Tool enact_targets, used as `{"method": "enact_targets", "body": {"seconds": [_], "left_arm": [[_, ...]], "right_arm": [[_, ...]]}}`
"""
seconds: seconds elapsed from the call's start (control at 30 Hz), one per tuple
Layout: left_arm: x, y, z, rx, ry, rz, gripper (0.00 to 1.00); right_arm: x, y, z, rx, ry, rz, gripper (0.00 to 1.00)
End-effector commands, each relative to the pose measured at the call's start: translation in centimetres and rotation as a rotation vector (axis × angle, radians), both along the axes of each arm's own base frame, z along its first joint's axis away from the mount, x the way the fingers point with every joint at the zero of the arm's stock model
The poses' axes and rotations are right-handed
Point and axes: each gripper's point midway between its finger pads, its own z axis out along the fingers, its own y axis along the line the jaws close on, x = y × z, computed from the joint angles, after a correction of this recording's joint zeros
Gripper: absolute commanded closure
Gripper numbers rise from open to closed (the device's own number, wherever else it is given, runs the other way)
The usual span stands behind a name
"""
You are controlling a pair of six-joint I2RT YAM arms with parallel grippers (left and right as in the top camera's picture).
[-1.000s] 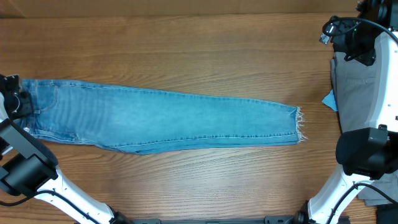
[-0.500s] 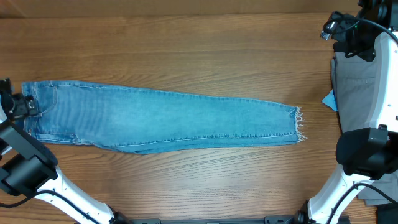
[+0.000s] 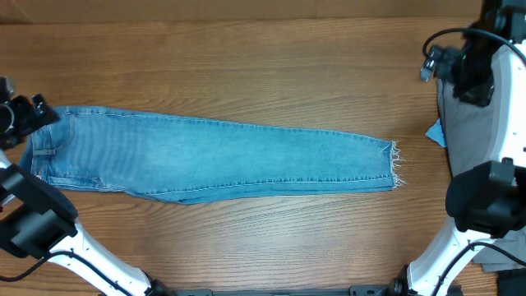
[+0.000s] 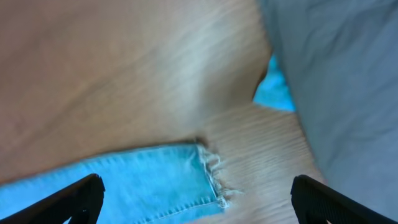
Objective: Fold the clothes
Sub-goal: 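Grasp the frayed leg hems with the right gripper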
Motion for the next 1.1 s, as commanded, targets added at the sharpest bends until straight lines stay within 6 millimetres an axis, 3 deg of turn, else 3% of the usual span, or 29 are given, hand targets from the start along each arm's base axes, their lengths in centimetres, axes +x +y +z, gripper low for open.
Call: {"method": "enact_targets", "body": {"seconds": [0.0,0.13,0.27,0.4,0.73,0.97,1.07], "left_arm": [[2.7,-4.1,1.7,-0.202,-0.14,-0.046,0.0],[3.0,-5.7,1.9,-0.242,-0.138,-0.065,0.0],[3.0,-6.5,1.8,-0.248,-0.118,-0.079,0.0],[3.2,-6.9,1.8,-0.248,-0.118,-0.09,0.0],[3.3,-7.2,1.8,-0.248,-0.118,-0.096,0.0],[3.3,-7.2,1.8,-0.247,-0.118,-0.096,0.0],[3.3,-7.2,1.8,-0.247,-0.119,-0.096,0.0]], "right_arm": [[-1.6,1.7,-3.9,0.097,0.09,0.081,0.0],[-3.0,2.5,-8.6,0.148,0.154,0.086,0.0],[-4.3,4.6,-11.5,0.276,0.169,0.114,0.0],[-5.7,6.3,-13.0,0.372,0.182,0.147,0.02],[-9.7,7.3,-16.3,0.409,0.283,0.168,0.0],[-10.9,8.7,-18.0,0.461,0.281,0.168,0.0],[-11.1,10.1,-18.5,0.511,0.265,0.177,0.06]]}}
